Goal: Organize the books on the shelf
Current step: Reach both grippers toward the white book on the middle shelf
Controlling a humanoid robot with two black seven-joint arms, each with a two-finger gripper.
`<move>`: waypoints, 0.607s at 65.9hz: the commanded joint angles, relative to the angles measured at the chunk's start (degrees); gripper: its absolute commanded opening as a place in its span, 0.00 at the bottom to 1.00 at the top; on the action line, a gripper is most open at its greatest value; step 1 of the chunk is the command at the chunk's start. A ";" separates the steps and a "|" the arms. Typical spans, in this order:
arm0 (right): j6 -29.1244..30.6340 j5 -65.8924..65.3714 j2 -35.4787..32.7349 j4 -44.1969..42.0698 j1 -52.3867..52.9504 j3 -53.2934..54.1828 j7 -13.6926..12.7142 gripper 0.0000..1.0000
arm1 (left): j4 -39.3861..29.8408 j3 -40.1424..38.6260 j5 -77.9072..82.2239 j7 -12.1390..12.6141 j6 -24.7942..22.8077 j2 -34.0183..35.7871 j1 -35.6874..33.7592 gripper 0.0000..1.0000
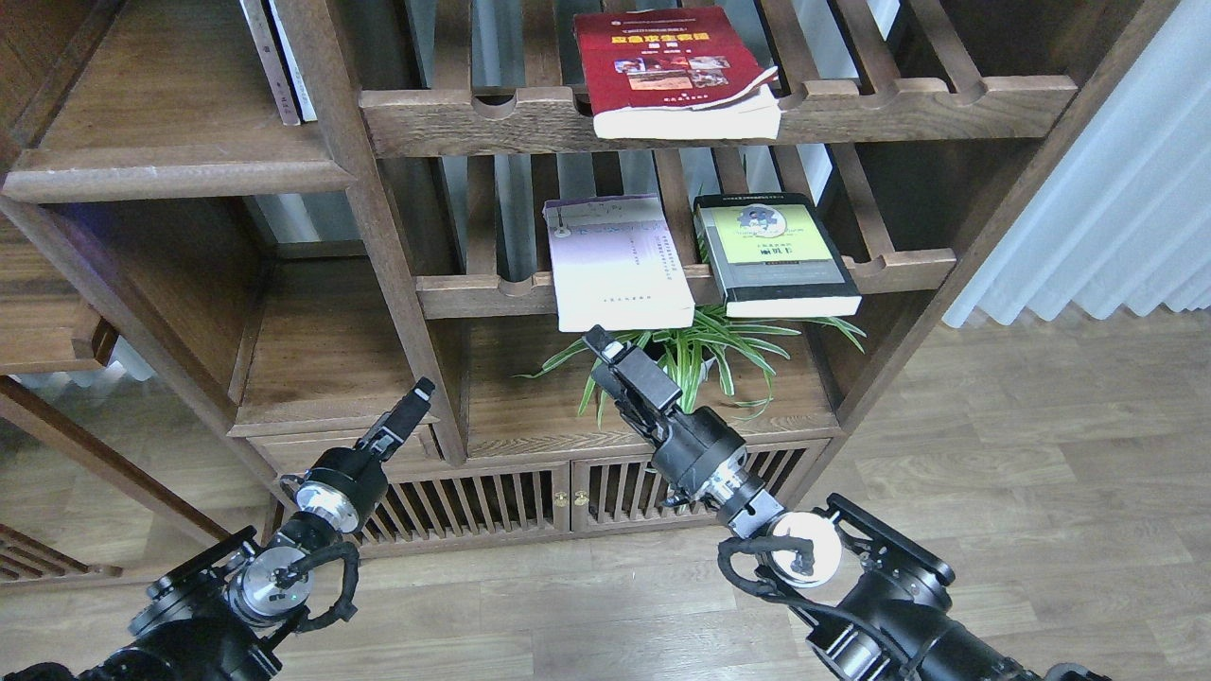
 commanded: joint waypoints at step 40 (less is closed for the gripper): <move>-11.92 0.17 0.00 -0.27 0.40 0.96 2.21 0.99 | -7.87 -0.40 0.39 0.34 0.00 0.00 1.15 1.00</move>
